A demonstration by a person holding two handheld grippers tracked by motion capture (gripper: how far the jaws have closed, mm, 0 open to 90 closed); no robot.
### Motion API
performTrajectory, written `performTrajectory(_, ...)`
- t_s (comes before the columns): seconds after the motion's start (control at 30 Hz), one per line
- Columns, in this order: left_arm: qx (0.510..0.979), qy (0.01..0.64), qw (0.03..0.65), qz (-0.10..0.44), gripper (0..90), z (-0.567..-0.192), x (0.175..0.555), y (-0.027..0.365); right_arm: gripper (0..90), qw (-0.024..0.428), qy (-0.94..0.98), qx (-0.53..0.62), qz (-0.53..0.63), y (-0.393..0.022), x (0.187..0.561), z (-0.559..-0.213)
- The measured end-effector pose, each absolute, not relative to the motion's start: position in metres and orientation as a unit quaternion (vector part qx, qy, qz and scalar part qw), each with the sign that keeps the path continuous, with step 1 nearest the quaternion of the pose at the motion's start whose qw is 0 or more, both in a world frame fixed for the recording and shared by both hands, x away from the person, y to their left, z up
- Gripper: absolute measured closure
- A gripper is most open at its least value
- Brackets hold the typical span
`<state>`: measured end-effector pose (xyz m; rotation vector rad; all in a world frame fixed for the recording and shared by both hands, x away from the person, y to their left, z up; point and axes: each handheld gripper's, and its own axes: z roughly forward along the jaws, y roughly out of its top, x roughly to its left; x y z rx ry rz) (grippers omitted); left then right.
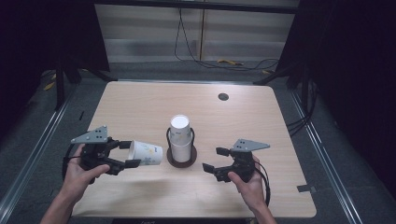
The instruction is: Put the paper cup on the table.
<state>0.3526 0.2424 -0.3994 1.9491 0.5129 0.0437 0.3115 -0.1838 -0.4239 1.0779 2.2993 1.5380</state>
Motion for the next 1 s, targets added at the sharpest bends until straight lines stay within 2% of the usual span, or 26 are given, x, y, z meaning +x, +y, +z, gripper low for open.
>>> performTrajectory(0.43, 0.826, 0.26, 0.497, 0.056, 26.1, -0.404, 0.366, 0.256, 15.2, 0.093, 0.767, 0.372, 0.514, -0.192, 0.308, -0.425)
performTrajectory(1.0, 0.84, 0.311, 0.44, 0.058, 26.0, -0.409, 0.394, 0.249, 15.2, 0.092, 0.766, 0.378, 0.512, -0.195, 0.309, -0.428)
